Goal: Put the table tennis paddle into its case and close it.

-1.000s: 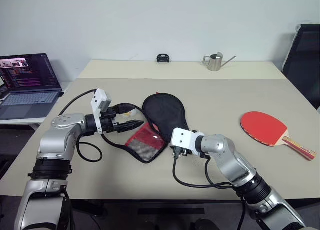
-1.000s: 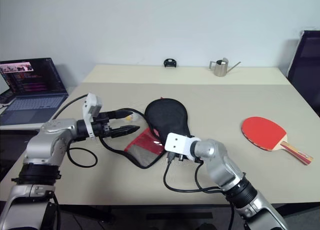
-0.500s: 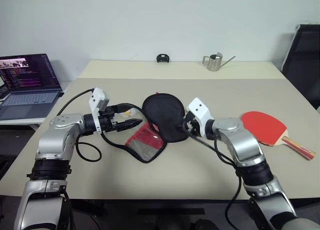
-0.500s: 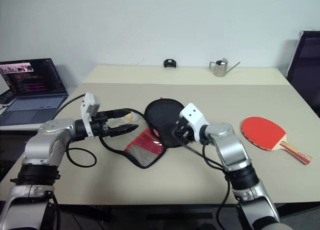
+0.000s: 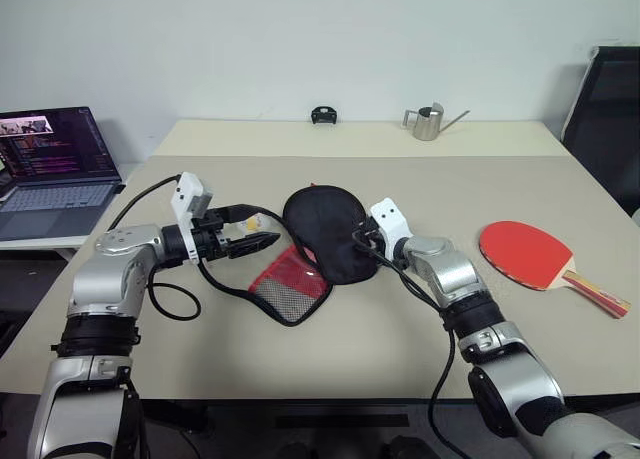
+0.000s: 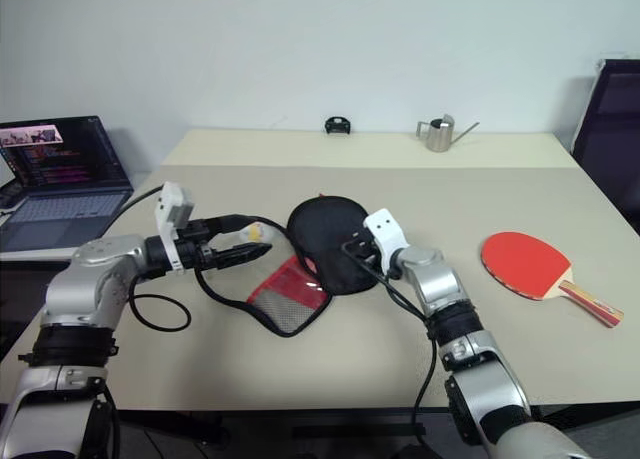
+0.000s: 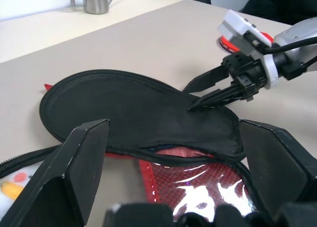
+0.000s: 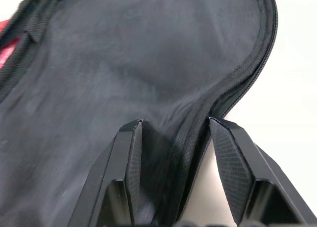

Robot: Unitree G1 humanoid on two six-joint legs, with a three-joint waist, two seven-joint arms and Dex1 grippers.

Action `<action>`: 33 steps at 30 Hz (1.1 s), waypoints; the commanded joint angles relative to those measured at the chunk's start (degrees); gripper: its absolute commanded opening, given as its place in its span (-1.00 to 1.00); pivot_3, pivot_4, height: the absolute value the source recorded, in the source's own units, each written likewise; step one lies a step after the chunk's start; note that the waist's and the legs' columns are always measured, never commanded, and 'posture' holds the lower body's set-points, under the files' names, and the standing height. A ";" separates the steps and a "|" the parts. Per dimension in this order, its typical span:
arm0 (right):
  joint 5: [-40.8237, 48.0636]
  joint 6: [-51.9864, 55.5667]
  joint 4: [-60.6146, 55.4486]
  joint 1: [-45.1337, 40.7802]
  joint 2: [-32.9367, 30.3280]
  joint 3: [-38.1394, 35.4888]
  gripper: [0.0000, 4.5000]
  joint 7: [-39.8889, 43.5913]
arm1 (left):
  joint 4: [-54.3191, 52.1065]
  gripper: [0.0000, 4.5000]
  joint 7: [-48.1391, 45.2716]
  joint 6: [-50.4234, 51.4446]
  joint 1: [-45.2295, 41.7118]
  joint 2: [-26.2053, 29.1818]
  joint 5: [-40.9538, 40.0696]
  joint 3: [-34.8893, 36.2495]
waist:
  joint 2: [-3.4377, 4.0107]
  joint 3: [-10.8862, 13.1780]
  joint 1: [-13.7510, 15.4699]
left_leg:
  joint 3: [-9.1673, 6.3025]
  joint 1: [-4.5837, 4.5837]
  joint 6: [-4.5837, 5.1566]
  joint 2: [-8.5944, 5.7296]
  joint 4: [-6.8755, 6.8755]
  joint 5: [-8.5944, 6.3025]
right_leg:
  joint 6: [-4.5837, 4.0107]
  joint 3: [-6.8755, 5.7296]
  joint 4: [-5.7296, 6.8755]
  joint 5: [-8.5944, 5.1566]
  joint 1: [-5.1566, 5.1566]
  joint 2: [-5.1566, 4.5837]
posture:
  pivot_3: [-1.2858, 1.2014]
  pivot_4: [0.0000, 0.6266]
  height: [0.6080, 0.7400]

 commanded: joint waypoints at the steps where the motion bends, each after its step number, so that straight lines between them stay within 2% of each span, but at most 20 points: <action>1: 0.47 -2.83 4.10 -2.53 0.43 -0.73 0.01 -0.75 | -2.27 1.00 0.37 -0.57 0.00 1.13 -0.47 1.80 | 0.00 0.00 -0.11 | 0.00 0.00 -0.01 0.00 0.00 0.01 | 0.00 0.00 0.00 0.00 0.00 0.00 | 0.03 -0.52 1.00; 10: 0.33 -3.42 13.26 -4.37 1.64 -0.58 0.01 -1.09 | -3.62 1.00 0.76 -0.56 0.90 0.86 -0.66 1.72 | -0.03 -0.03 -0.27 | 0.01 0.07 0.01 0.01 0.03 0.00 | 0.00 0.03 0.20 0.00 0.01 -0.01 | 0.03 -0.52 1.00; 17: -0.02 -3.25 12.97 -3.21 2.60 -0.30 -0.99 -2.21 | -4.38 1.00 0.82 -0.49 1.09 0.76 -1.01 2.04 | -0.05 -0.04 -0.52 | 0.01 0.17 0.00 0.02 0.03 0.00 | 0.00 0.05 0.37 0.00 0.02 0.00 | 0.03 -0.52 1.00; 26: 0.97 -3.48 13.27 -2.66 4.16 -4.17 -0.99 -9.71 | -4.38 1.00 0.68 -0.68 0.95 0.85 -1.03 2.24 | -0.06 -0.06 -0.76 | 0.01 0.46 0.00 0.02 0.02 0.00 | -0.01 0.08 0.41 0.00 0.27 -0.01 | 0.03 -0.52 1.00; 33: 3.76 -5.83 15.25 -5.14 1.92 -11.42 -0.99 -19.86 | -3.66 1.00 0.44 -1.03 -0.01 0.31 -0.64 1.45 | -0.06 -0.05 0.21 | -0.03 0.87 0.00 0.02 -0.02 0.00 | -0.09 0.03 0.41 0.05 0.62 -0.02 | 0.03 -0.52 1.00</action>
